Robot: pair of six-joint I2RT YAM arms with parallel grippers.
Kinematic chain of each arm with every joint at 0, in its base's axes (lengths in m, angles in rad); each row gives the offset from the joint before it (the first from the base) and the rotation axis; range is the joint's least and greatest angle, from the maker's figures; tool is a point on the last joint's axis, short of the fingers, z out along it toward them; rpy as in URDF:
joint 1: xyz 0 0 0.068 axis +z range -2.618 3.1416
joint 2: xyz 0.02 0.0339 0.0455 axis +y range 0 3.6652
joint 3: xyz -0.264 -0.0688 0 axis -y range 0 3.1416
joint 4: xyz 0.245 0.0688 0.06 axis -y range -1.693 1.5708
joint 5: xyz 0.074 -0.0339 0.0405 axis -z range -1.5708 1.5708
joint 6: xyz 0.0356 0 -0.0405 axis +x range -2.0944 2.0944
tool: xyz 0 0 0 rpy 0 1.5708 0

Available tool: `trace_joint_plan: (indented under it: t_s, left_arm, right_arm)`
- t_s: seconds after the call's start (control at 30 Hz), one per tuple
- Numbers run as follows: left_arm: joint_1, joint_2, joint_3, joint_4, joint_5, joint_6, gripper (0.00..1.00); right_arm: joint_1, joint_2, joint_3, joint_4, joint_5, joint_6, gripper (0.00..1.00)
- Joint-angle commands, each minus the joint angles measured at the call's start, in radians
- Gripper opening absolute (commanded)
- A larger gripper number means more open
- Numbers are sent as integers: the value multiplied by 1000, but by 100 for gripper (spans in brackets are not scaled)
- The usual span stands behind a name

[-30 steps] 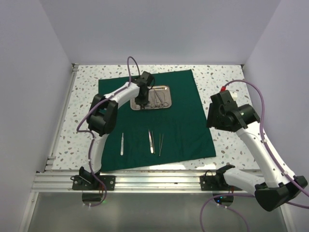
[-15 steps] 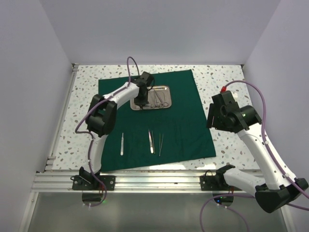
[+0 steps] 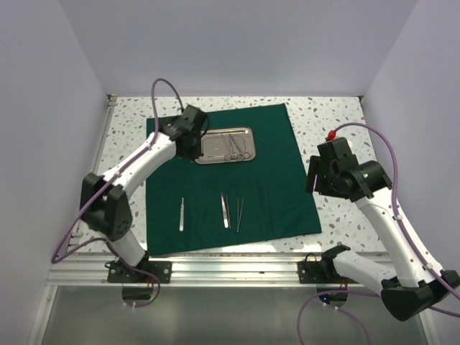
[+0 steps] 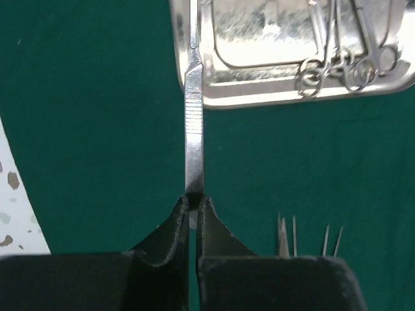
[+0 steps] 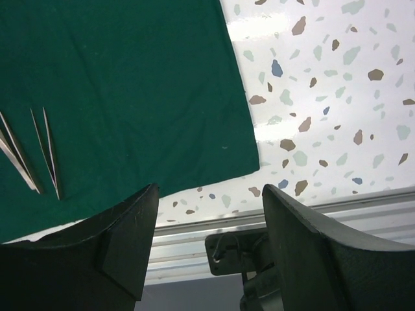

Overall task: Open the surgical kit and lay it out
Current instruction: Place the medical item in the surgical kit.

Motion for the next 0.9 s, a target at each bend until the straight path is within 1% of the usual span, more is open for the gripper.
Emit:
trace_joint_plan:
  t_s: [0.0, 0.07, 0.1, 0.17, 0.2, 0.3, 0.37, 0.5, 0.53, 0.63, 0.67, 0.73, 0.77, 0.8, 0.87]
  left_arm:
    - [-10, -145, -242, 7, -15, -83, 0]
    - [-24, -233, -336, 22, -7, -114, 0]
    - [-31, -261, -420, 29, 5, -144, 0]
    - [-54, -333, -494, 36, 13, -180, 0]
    - [-64, -355, -555, 38, 25, -209, 0]
    - [-94, -430, -643, 23, 40, -272, 0]
    - [-116, -478, -674, 16, 57, -293, 0]
    - [-136, -522, -720, -13, 86, -335, 0]
    - [-139, -529, -718, -19, 95, -332, 6]
    - [-140, -526, -694, -33, 92, -321, 16]
    - [-140, -515, -679, -39, 86, -314, 27]
    - [-140, -490, -611, -43, 53, -283, 38]
    - [-140, -448, -581, -51, 37, -269, 46]
    - [-139, -418, -513, -56, 7, -240, 49]
    - [-134, -311, -436, -53, -21, -202, 52]
  right_arm:
    - [-4, -26, -19, 25, -32, -27, 69]
    - [-3, -32, -30, 30, -46, -28, 69]
    - [-3, -34, -39, 30, -49, -30, 69]
    - [-3, -34, -48, 33, -56, -31, 69]
    - [-3, -35, -57, 33, -61, -31, 69]
    - [-4, -34, -70, 40, -69, -31, 69]
    - [-3, -34, -74, 45, -69, -31, 69]
    - [-3, -31, -93, 53, -73, -31, 69]
    - [-4, -32, -99, 54, -75, -30, 69]
    - [-3, -29, -103, 59, -70, -30, 69]
    - [-3, -28, -105, 60, -69, -28, 69]
    - [-4, -23, -106, 60, -66, -27, 69]
    - [-3, -22, -105, 62, -63, -25, 69]
    - [-3, -22, -103, 62, -61, -24, 69]
    - [-3, -17, -99, 60, -53, -20, 69]
